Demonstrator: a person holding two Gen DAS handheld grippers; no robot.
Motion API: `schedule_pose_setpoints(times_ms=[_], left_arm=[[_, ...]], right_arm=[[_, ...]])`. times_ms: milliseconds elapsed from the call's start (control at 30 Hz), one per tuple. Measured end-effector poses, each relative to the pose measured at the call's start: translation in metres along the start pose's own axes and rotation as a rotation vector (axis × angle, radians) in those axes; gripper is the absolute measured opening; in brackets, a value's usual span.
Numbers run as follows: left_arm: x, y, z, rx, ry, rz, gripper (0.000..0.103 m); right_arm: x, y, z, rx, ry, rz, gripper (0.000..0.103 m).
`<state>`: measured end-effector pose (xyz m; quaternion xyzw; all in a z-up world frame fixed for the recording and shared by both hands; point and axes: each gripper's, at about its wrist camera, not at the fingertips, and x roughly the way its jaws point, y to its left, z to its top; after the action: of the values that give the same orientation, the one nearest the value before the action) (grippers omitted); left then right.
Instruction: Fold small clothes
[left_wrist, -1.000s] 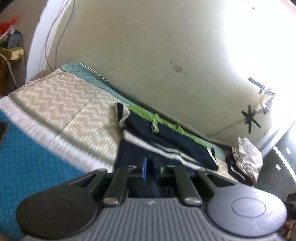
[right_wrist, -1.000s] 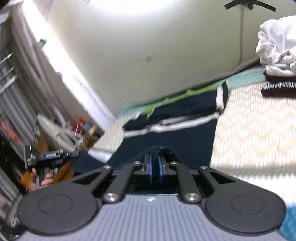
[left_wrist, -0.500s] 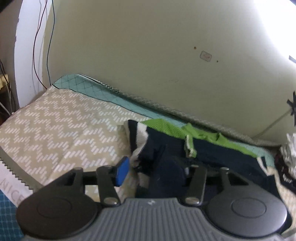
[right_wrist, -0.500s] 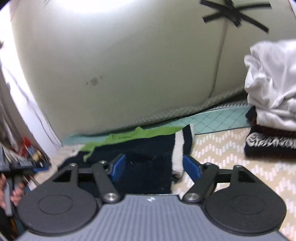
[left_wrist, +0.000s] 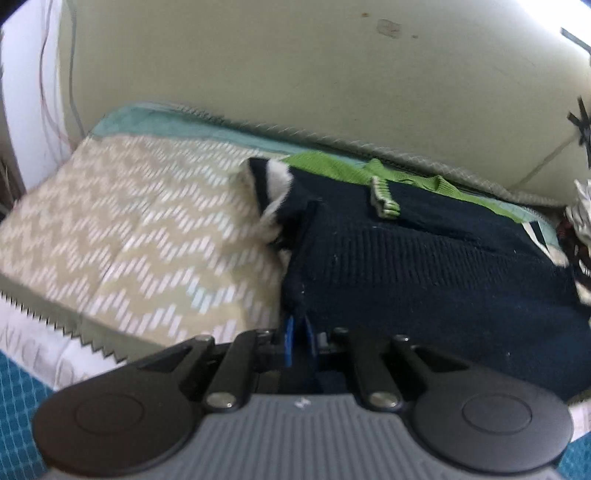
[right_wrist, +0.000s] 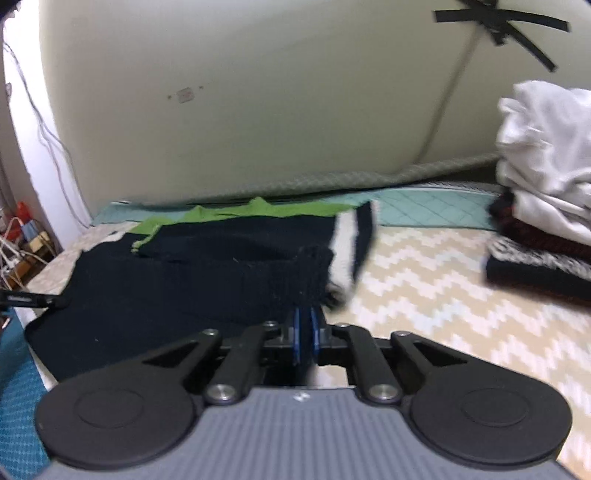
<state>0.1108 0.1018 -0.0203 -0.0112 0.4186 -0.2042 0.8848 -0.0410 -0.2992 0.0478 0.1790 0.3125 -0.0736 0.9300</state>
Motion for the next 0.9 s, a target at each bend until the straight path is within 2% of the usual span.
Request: schedule_pose_setpoints(times_ms=[33,100,133,167,200,267,367,433,500,567,700,800,900], left_arm=[[0.001,0.0,0.002,-0.01,0.006,-0.001,0.009],[0.003,-0.007,0.005,0.009,0.016,0.039,0.018],[0.001,-0.01,0.005,0.021,0.015,0.049,0.018],[-0.004,-0.013,0.003,0.033,0.003,0.037,0.018],[-0.009,-0.015,0.0,0.039,-0.003,0.021,0.019],[-0.017,-0.016,-0.003,0.039,-0.015,0.003,0.019],[-0.022,-0.017,-0.006,0.035,-0.011,-0.015,0.018],[-0.02,-0.021,-0.006,0.037,0.007,-0.03,0.007],[-0.022,-0.023,-0.007,0.046,0.01,-0.019,0.007],[-0.032,-0.022,-0.008,0.051,0.003,-0.011,0.007],[-0.053,-0.012,-0.015,0.047,0.022,-0.018,0.007],[-0.054,-0.01,-0.029,0.068,0.054,0.003,0.007],[-0.043,-0.012,-0.034,0.099,0.066,0.034,0.015]], right_arm=[[0.005,-0.002,-0.003,0.006,0.02,0.0,0.003],[0.007,-0.001,-0.003,0.004,-0.001,-0.013,0.006],[0.005,0.0,-0.001,0.012,-0.003,-0.008,0.008],[0.001,0.0,0.001,0.023,-0.008,0.008,0.016],[-0.007,0.0,0.002,0.034,-0.026,0.032,0.035],[-0.025,0.005,-0.002,0.024,-0.052,0.053,0.051],[-0.039,0.012,-0.012,0.014,-0.031,0.09,0.051],[-0.038,0.017,-0.017,0.021,0.009,0.115,0.047],[-0.038,0.022,-0.023,0.014,0.027,0.1,0.01],[-0.045,0.022,-0.025,0.009,0.0,0.08,0.003],[-0.068,0.019,-0.029,0.032,-0.008,0.098,0.0],[-0.075,0.02,-0.043,0.028,0.016,0.094,0.0],[-0.061,0.013,-0.056,0.062,0.066,0.099,0.001]])
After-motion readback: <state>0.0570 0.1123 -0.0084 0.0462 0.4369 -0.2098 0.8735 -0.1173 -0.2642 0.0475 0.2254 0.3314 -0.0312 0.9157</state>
